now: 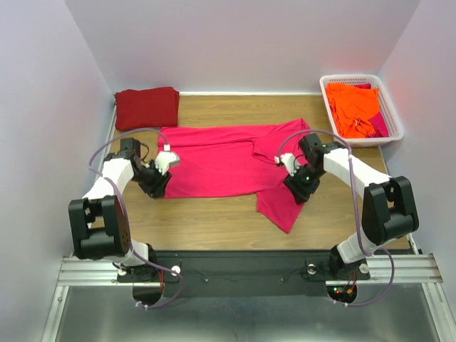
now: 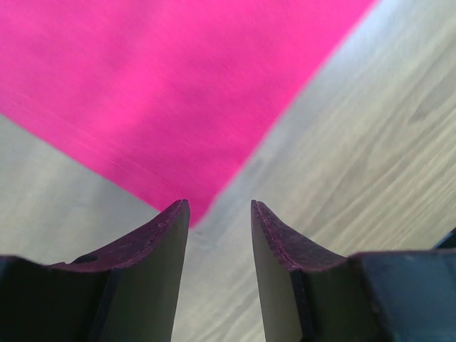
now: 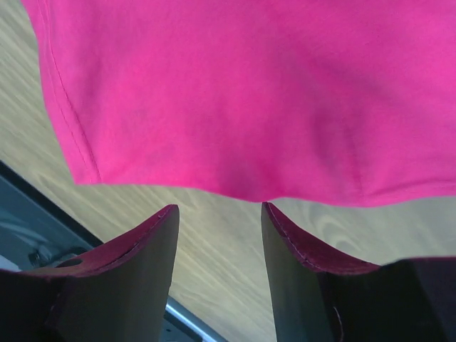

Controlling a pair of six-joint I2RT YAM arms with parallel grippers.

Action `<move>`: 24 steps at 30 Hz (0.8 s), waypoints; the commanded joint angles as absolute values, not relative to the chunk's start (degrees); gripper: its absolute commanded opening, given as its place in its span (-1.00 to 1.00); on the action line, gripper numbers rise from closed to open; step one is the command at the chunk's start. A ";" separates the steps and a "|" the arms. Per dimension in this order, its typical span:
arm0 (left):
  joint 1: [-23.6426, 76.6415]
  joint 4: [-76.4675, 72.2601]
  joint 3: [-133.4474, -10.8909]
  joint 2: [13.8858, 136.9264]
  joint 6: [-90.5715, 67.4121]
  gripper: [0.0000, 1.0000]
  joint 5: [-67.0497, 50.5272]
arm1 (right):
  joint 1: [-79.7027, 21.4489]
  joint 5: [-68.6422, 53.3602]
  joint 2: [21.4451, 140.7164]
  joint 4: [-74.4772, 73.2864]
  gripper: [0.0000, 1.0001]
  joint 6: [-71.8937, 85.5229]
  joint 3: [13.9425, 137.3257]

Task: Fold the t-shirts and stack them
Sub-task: Fold the tshirt

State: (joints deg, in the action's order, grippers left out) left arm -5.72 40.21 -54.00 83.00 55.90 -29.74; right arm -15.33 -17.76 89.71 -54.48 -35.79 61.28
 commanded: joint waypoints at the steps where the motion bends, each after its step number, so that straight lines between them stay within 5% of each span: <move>1: -3.44 37.63 -48.79 77.27 59.15 0.03 -25.50 | -16.61 -14.59 86.22 -48.09 0.11 -36.30 58.64; 14: -1.58 30.32 -43.33 77.08 61.08 0.01 -20.31 | -17.58 -10.37 89.73 -39.55 0.01 -35.16 52.38; 24: -1.41 28.39 -38.77 79.36 66.09 -0.32 -17.14 | -17.84 -10.28 90.09 -39.37 -0.82 -32.61 52.65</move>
